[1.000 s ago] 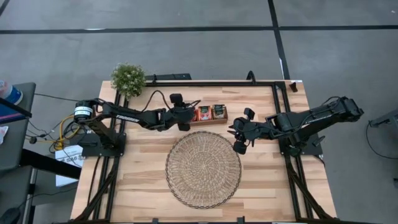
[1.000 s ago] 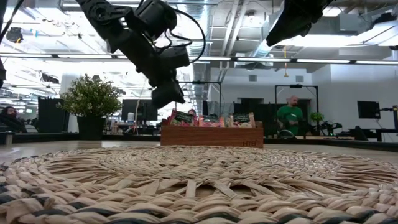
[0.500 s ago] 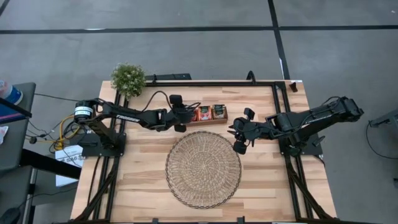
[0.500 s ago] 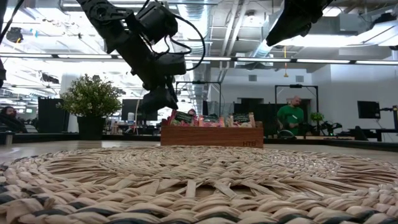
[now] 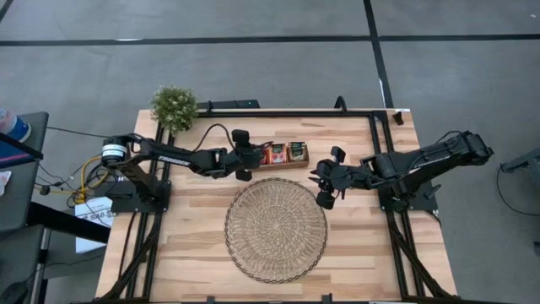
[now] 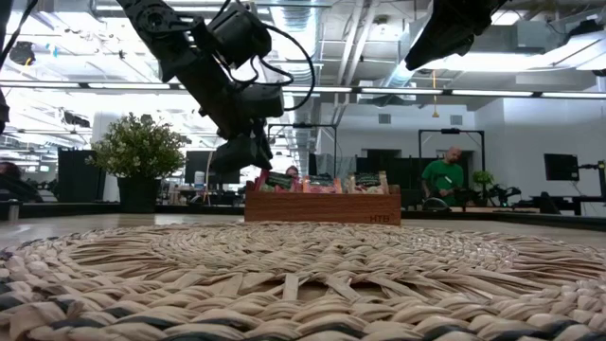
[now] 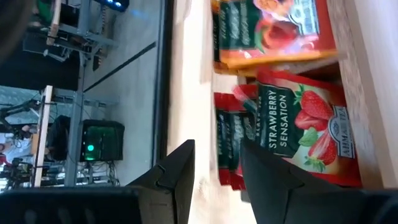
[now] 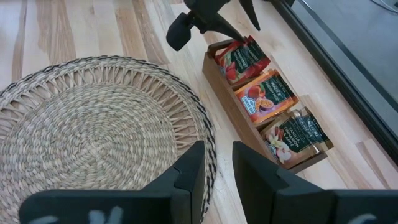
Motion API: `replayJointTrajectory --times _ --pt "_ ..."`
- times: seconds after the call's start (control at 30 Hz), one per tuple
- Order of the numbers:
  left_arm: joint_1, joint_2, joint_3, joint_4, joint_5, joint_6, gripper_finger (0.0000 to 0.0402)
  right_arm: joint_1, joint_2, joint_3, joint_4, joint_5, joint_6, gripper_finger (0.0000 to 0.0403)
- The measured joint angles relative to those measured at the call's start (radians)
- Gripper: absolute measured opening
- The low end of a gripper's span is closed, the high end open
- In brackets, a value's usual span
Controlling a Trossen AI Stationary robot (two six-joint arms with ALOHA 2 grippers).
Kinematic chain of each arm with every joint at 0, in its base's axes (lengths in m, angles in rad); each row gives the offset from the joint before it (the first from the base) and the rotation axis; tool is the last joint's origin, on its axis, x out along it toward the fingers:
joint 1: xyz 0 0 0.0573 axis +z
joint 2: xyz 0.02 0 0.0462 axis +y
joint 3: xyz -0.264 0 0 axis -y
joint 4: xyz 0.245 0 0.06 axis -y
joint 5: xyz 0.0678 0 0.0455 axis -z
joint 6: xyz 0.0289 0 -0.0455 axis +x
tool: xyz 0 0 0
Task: Pick & Place Tea
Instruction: Return to Home Position
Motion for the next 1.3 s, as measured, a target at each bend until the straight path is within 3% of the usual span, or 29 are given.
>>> replayJointTrajectory --times 0.27,0.6,0.7,0.8,0.87,0.97,1.1,1.3 --pt "-0.011 0.038 0.000 0.008 -0.022 0.092 0.0121 0.000 0.000 0.000 0.002 -0.002 0.002 0.0075" --pt "-0.021 0.013 0.043 0.064 -0.290 0.128 0.0121 0.000 0.000 0.000 0.007 -0.002 0.002 0.0075" --pt "-0.035 -0.019 0.086 -0.027 -0.367 -0.009 0.0118 0.003 0.000 0.000 -0.004 -0.002 0.002 0.0075" --pt "-0.034 -0.108 0.102 -0.218 -0.326 -0.299 0.0107 0.008 -0.003 0.000 -0.078 -0.002 0.010 0.0075" --pt "-0.026 -0.197 0.103 -0.365 -0.215 -0.518 0.0097 0.004 -0.006 0.000 -0.115 -0.002 0.017 0.0075" --pt "-0.013 -0.343 0.103 -0.556 -0.027 -0.720 0.0081 -0.009 -0.028 0.000 -0.144 -0.002 -0.003 0.0075" --pt "-0.025 -0.523 0.103 -0.711 0.048 -0.909 0.0069 -0.053 -0.088 0.000 -0.158 -0.005 -0.063 0.0075" --pt "-0.077 -0.767 0.103 -0.783 0.040 -1.002 0.0065 -0.158 -0.275 -0.005 -0.204 -0.023 -0.129 0.0075"
